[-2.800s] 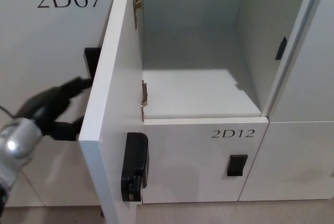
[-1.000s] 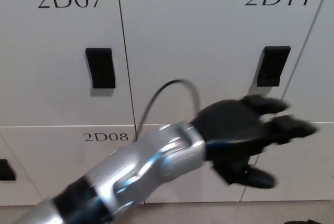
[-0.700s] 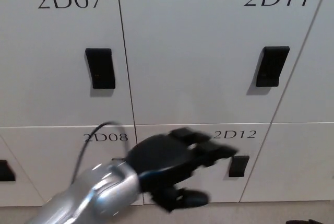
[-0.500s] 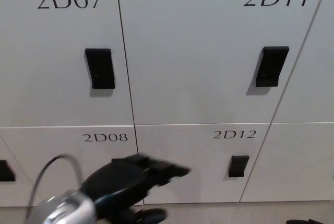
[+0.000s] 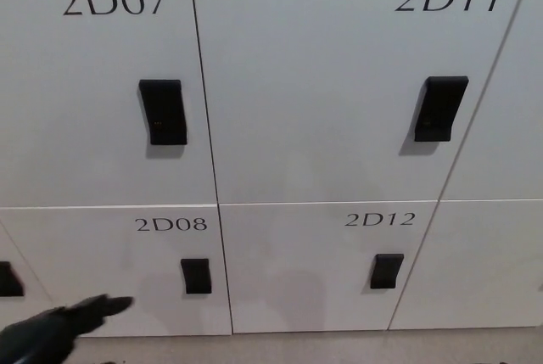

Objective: The robot uses its left hand to push the door of an open cabinet towards the right and closes it

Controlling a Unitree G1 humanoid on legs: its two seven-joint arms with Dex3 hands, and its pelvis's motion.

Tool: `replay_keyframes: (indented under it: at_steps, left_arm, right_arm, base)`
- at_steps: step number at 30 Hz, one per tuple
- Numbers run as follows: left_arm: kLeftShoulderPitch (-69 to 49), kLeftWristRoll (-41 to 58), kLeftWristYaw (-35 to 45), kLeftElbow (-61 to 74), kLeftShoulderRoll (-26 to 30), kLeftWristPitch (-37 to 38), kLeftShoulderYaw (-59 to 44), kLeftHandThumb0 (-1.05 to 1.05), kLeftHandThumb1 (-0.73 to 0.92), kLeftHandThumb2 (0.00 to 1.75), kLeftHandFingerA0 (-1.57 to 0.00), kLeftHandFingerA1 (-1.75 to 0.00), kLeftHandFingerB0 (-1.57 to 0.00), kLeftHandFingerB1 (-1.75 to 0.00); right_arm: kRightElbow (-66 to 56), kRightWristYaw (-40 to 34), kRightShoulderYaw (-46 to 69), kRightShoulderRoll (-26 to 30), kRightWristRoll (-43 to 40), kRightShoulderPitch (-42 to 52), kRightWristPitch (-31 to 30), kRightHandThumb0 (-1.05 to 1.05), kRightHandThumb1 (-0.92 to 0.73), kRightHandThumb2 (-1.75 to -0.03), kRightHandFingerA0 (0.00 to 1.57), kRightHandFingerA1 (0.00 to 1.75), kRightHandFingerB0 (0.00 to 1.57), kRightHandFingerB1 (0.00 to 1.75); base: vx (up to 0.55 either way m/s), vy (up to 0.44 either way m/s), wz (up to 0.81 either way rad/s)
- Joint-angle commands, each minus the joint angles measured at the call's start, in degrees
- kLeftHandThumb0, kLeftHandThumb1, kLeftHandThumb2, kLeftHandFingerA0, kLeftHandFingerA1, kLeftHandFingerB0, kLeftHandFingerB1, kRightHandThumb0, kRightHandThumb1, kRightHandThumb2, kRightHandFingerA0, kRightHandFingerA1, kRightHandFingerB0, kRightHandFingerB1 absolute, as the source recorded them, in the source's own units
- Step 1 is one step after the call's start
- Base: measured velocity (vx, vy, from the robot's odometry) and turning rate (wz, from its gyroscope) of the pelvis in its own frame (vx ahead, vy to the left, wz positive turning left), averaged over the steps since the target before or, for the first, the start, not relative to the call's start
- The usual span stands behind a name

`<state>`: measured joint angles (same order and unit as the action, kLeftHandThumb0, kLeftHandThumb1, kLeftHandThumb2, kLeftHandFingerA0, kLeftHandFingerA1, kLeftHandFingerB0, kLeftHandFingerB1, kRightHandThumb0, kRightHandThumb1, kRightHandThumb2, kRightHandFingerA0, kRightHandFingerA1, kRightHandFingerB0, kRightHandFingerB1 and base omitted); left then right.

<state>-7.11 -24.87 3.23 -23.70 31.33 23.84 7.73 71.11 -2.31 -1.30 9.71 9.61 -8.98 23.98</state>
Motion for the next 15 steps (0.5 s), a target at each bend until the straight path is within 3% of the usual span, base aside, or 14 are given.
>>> replay_keyframes:
  at_steps: [1,7,12,15]
  left_arm:
    - [2.45,2.94,-9.55,-18.54,0.83,2.59,-5.46,-0.74,0.92,0.73,-0.25,-0.33,-0.17,-0.28]
    - [5.47,3.7,-9.58,-33.16,1.02,1.03,-6.33,-0.76,0.92,0.71,-0.3,-0.33,-0.19,-0.28]
    - [6.73,5.34,-8.23,-37.87,0.52,2.23,-7.44,-0.76,0.91,0.72,-0.32,-0.33,-0.2,-0.29]
    - [7.45,9.03,-3.7,-40.61,-0.99,1.67,-9.94,-0.73,0.91,0.72,-0.29,-0.33,-0.2,-0.29]
  right_arm:
    - [0.06,1.27,-0.83,1.99,0.94,-0.51,-1.8,-0.62,-0.92,-0.68,0.23,0.31,0.21,0.29]
    - [0.3,0.99,-1.35,1.58,1.18,-0.33,-2.15,-0.59,-0.9,-0.67,0.25,0.32,0.2,0.29]
    - [0.42,0.75,-1.49,1.49,1.18,-0.34,-2.22,-0.59,-0.91,-0.67,0.25,0.32,0.19,0.28]
    - [0.68,1.23,-1.62,1.58,1.14,-0.21,-3.0,-0.61,-0.9,-0.67,0.24,0.33,0.21,0.29]
  base:
    - [0.0,0.0,0.0]
    - [0.0,0.0,0.0]
    - [0.0,0.0,0.0]
    - [0.0,0.0,0.0]
